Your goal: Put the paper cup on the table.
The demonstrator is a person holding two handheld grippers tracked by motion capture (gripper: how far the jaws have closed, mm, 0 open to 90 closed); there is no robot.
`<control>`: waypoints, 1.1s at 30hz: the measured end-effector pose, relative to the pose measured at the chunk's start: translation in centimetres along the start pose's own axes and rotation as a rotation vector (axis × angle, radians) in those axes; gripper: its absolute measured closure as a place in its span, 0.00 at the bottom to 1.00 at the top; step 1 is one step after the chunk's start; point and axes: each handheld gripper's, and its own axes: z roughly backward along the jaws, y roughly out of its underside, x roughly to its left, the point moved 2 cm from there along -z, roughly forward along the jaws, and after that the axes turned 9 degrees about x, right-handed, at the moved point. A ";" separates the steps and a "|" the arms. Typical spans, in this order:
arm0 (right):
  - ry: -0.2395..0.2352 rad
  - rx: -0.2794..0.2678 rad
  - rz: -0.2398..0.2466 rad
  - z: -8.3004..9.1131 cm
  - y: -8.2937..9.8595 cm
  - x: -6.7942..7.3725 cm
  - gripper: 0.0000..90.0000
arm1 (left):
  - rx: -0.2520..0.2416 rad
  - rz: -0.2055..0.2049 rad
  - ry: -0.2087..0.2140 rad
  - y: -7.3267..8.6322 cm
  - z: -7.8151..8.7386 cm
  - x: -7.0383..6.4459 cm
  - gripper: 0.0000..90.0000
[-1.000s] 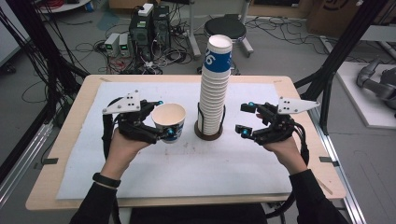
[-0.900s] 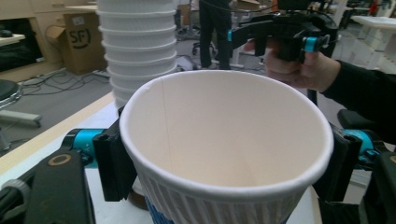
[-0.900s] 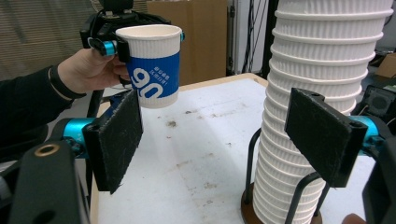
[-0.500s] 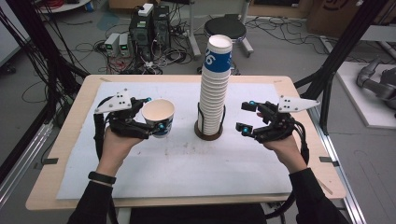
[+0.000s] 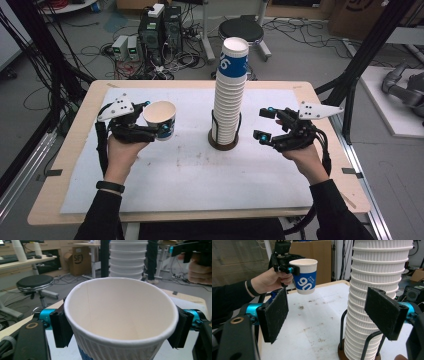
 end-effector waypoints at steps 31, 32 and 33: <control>-0.002 0.011 -0.004 -0.2 0.0 0.0 0.22 | -0.018 0.099 -0.213 5.9 -3.9 4.8 0.26; -0.002 0.011 -0.004 -0.2 0.0 0.0 0.22 | -0.015 0.100 -0.220 6.1 -4.1 4.9 0.26; -0.002 0.012 -0.004 -0.2 0.0 0.0 0.22 | -0.012 0.100 -0.225 6.2 -4.2 5.0 0.26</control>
